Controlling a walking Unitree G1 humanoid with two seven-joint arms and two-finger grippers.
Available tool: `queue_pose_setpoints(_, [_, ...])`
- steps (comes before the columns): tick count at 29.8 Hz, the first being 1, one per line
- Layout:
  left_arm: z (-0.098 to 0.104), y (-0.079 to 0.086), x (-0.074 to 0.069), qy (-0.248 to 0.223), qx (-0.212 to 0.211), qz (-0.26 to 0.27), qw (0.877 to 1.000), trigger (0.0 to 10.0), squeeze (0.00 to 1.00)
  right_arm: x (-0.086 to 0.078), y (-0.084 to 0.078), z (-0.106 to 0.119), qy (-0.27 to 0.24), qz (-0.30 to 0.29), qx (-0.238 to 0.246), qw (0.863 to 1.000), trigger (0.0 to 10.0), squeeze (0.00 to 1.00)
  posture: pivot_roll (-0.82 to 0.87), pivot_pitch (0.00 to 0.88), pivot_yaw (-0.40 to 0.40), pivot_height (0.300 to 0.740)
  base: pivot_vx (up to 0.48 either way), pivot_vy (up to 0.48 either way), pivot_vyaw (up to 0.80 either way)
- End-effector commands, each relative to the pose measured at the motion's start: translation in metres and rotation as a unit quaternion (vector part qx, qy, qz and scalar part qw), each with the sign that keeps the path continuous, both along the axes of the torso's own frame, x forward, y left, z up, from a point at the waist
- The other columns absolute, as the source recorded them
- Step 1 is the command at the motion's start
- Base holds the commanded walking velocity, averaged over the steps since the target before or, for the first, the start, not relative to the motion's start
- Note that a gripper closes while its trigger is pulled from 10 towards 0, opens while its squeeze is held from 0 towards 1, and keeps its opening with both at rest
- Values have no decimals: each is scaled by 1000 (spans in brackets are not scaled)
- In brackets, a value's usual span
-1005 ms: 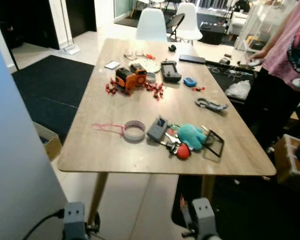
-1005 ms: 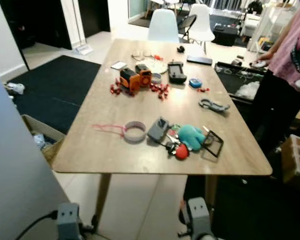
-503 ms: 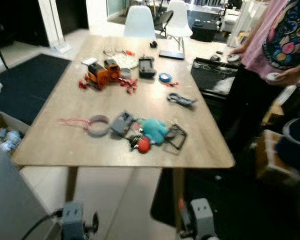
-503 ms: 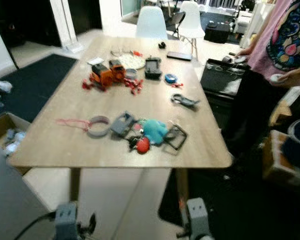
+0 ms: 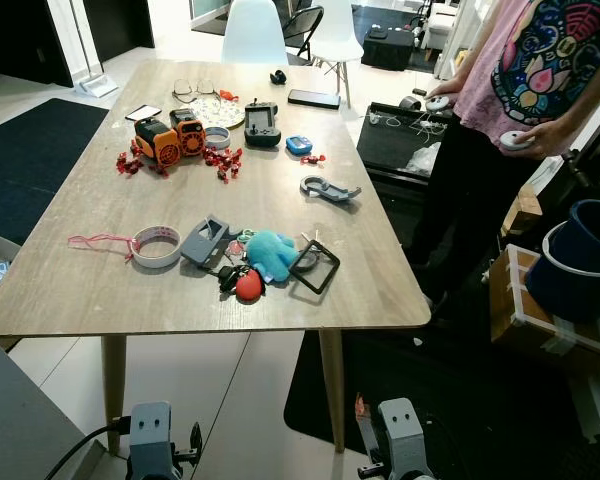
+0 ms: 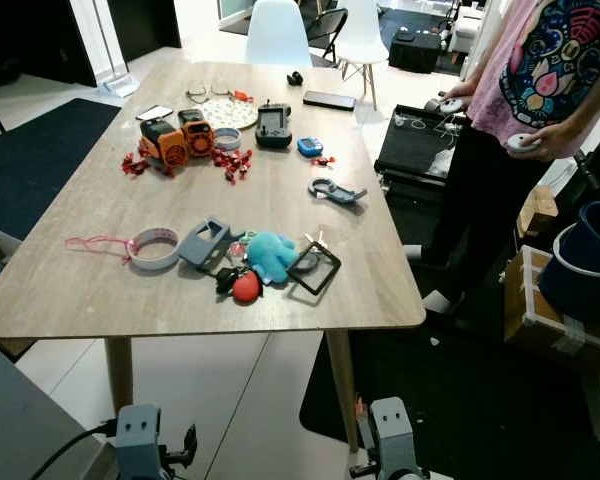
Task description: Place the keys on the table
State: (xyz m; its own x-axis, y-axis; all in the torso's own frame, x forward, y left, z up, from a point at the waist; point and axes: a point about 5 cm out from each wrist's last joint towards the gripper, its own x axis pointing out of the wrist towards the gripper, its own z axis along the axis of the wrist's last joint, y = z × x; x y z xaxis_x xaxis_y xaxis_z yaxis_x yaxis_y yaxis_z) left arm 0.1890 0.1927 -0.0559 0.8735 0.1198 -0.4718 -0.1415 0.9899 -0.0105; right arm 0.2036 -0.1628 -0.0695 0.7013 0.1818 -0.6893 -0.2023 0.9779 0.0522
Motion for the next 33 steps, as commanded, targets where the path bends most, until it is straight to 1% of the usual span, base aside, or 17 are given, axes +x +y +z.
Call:
queue_pose_setpoints(1, [-3,-1,-3,8,2,-3,1000,10000,0,-5,-3,-3,8,-3,-7,1000,10000,0,56,78,-62,740,0,0,0])
queue_pose_setpoints(7, [-3,-2,-4,8,3,-1,1000,10000,0,-6,-30,0,-5,-47,-56,997,10000,0,47,73,-61,740,0,0,0])
queue_pose_setpoints(9, [-3,-2,-4,8,3,-1,1000,10000,0,-6,-30,0,-5,-47,-56,997,10000,0,47,73,-61,740,0,0,0])
queue_pose_setpoints(12, [-2,-2,-3,6,2,3,1000,10000,0,-4,-62,8,-36,-89,-124,988,10000,0,49,70,-66,740,0,0,0])
queue_pose_setpoints(13, [-2,-2,-3,6,2,3,1000,10000,0,-4,-62,8,-36,-89,-124,988,10000,0,49,70,-66,740,0,0,0])
queue_pose_setpoints(14, [-2,-1,-3,3,3,7,1000,10000,0,-2,-88,19,-64,-126,-173,975,10000,0,51,66,-68,740,0,0,0])
queue_pose_setpoints(15, [-2,-1,-3,3,3,7,1000,10000,0,-2,-88,19,-64,-126,-173,975,10000,0,51,66,-68,740,0,0,0])
queue_pose_setpoints(18, [-2,0,-4,2,3,10,1000,10000,0,0,-109,29,-88,-158,-214,960,10000,0,52,64,-68,740,0,0,0])
queue_pose_setpoints(19, [-2,1,-4,1,4,13,1000,10000,0,3,-124,39,-113,-188,-235,947,10000,0,51,64,-66,740,0,0,0])
queue_pose_setpoints(20, [-2,1,-4,1,4,13,1000,10000,0,3,-124,39,-113,-188,-235,947,10000,0,51,64,-66,740,0,0,0])
queue_pose_setpoints(23, [-2,4,-5,3,4,17,1000,10000,0,22,-163,82,-215,-281,-266,897,10000,0,46,61,-61,740,0,0,0])
queue_pose_setpoints(26, [-2,5,-4,3,4,18,1000,10000,0,44,-178,119,-296,-326,-256,861,10000,0,43,61,-57,740,0,0,0])
queue_pose_setpoints(28, [-2,5,-4,3,4,17,1000,10000,0,54,-178,131,-322,-332,-243,853,10000,0,40,63,-53,740,0,0,0])
queue_pose_setpoints(29, [-1,4,-2,1,4,16,1000,10000,0,78,-173,159,-378,-324,-208,842,10000,0,38,67,-51,740,0,0,0])
queue_pose_setpoints(30, [-1,4,-1,1,4,15,1000,10000,0,90,-169,173,-405,-315,-188,837,10000,0,38,67,-51,740,0,0,0])
queue_pose_setpoints(32, [0,4,-1,0,4,15,1000,10000,0,100,-163,186,-428,-303,-172,834,10000,0,39,67,-51,740,0,0,0])
queue_pose_setpoints(33, [0,4,0,-1,4,15,1000,10000,0,113,-152,200,-453,-274,-150,835,10000,0,42,68,-54,740,0,0,0])
